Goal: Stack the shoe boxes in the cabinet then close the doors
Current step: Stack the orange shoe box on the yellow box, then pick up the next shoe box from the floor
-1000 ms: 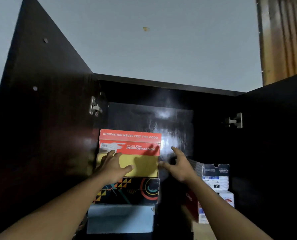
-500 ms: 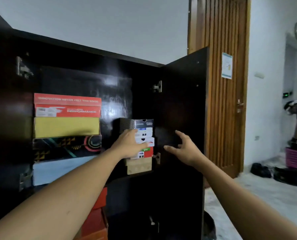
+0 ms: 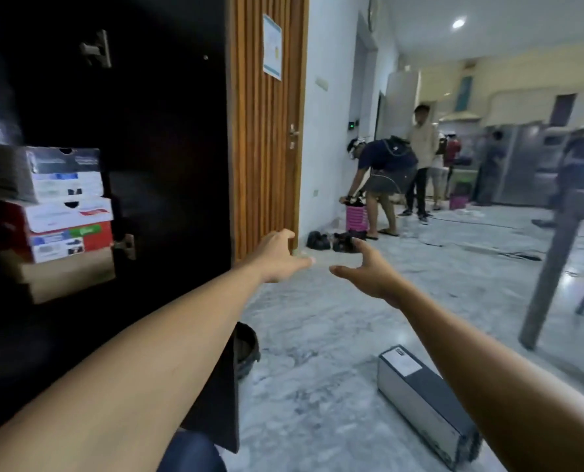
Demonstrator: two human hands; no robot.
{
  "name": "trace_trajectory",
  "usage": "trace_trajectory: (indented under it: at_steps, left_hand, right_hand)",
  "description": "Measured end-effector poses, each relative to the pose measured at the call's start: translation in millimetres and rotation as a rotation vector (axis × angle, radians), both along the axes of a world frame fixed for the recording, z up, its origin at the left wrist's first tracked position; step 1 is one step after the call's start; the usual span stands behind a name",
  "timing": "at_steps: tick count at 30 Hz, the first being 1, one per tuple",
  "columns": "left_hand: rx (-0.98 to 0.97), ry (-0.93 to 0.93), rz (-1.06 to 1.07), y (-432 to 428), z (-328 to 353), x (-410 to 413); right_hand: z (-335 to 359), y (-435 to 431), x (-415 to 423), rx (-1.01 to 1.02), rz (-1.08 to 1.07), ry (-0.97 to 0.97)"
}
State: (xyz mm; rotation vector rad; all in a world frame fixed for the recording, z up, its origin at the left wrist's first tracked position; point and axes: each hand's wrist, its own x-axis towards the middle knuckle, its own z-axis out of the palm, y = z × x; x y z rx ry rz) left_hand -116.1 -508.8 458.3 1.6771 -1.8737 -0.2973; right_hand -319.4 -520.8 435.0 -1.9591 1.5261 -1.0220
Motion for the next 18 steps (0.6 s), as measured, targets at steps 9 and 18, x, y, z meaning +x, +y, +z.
trace_trajectory:
  at_steps: [9,18]
  left_hand:
    - [0.263,-0.003,-0.217,-106.0,-111.0,-93.2]
    - [0.492,-0.093,-0.333,-209.5,-261.9,-194.6]
  right_hand:
    - [-118.7,-43.3,-106.0,0.177,-0.275,0.002]
    - [-282.5,-89.1,-220.7,0.418,-0.532,-0.092]
